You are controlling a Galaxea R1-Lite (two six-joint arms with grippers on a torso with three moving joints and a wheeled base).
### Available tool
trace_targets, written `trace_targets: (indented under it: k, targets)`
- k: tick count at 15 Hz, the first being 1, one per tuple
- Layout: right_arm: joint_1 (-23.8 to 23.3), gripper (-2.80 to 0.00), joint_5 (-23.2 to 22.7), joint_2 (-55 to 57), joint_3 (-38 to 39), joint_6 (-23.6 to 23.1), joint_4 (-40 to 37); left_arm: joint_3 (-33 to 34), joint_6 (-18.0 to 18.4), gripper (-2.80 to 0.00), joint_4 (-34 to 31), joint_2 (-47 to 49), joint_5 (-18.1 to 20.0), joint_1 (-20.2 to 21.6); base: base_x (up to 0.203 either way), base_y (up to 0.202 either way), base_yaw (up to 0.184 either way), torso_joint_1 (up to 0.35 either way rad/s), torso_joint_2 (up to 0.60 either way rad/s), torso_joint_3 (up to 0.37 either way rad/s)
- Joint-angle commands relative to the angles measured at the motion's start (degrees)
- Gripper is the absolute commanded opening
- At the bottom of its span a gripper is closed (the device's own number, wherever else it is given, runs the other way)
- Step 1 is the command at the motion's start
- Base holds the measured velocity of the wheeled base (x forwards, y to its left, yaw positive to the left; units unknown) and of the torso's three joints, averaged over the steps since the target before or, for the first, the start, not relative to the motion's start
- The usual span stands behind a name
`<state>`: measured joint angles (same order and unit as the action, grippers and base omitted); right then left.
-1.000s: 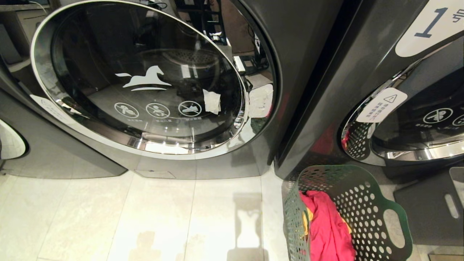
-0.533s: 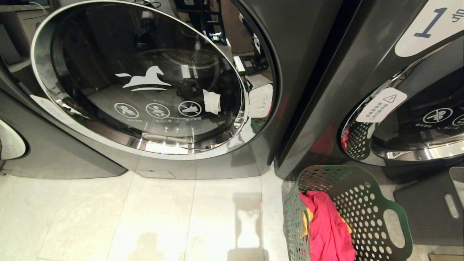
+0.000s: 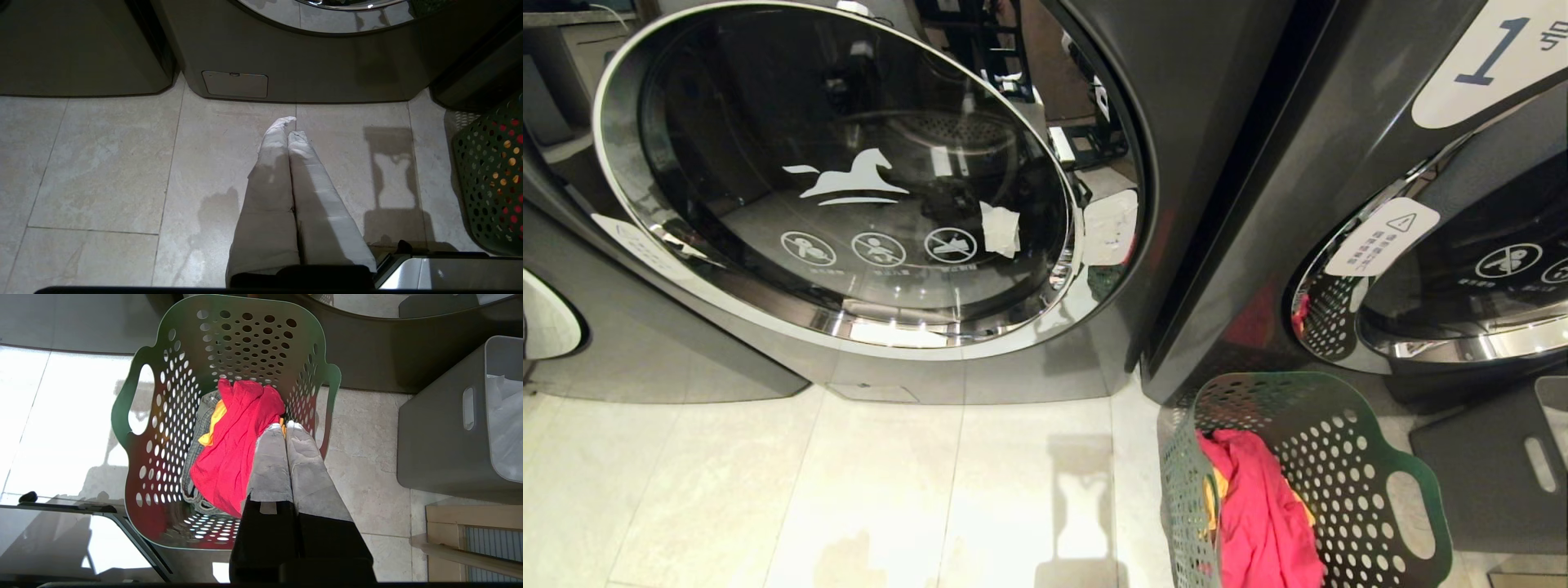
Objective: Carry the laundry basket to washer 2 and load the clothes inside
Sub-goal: Open the lid of the washing machine
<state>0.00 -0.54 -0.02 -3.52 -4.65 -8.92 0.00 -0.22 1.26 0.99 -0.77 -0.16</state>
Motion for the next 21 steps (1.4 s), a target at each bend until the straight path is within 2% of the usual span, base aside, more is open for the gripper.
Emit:
trace_targets:
  k: [1,12,21]
  targets:
    - [0.0,-2.8,-0.07,-0.06,0.1,-0.09,0.05,0.53,-1.1,-2.8,0.06,-0.99,-0.29,0.0,0.0,0.0,0.0,0.0,0.0,0.0]
    - [0.0,-2.8,0.02,-0.06,0.18,-0.1,0.13,0.47,-1.37,-2.8,0.15,-0.99,-0.29,0.07,0.0,0.0,0.0,0.0,0.0,0.006]
    - [0.0,-2.8,-0.17,-0.06,0.18,-0.1,0.13,0.52,-1.37,-2.8,0.15,-0.92,-0.29,0.03,0.0,0.0,0.0,0.003,0.0,0.182]
